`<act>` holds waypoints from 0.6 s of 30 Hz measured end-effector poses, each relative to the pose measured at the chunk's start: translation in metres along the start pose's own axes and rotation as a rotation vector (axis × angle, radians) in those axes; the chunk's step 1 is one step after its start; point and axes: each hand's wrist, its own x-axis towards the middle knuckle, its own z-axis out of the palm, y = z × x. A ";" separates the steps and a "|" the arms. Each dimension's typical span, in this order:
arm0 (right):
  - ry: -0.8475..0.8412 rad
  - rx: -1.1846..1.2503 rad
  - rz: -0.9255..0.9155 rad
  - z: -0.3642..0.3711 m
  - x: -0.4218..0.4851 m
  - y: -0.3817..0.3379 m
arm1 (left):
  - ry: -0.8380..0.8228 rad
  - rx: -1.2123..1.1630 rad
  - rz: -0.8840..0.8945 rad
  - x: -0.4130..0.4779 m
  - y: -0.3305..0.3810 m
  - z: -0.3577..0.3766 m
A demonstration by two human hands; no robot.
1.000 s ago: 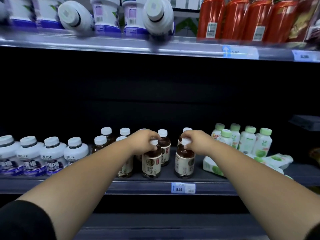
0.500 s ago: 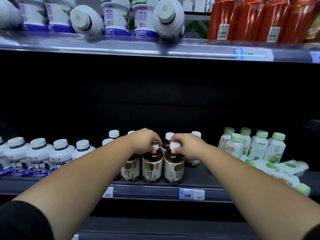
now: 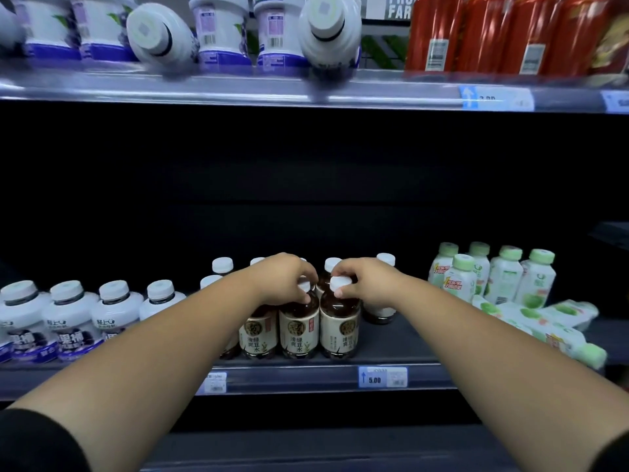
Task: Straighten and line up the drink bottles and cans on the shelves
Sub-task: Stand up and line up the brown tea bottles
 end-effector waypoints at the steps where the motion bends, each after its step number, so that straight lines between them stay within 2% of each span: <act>1: -0.035 0.072 -0.006 -0.004 0.001 0.004 | 0.012 -0.004 0.020 0.001 0.003 0.000; 3: -0.038 0.163 0.004 -0.015 0.002 0.014 | 0.039 -0.016 0.052 0.004 0.013 0.001; 9: 0.201 0.158 0.110 -0.045 0.012 0.066 | 0.083 -0.090 0.072 0.022 0.038 0.011; 18: 0.085 0.043 0.072 -0.038 0.036 0.097 | 0.109 -0.105 0.014 0.033 0.053 0.021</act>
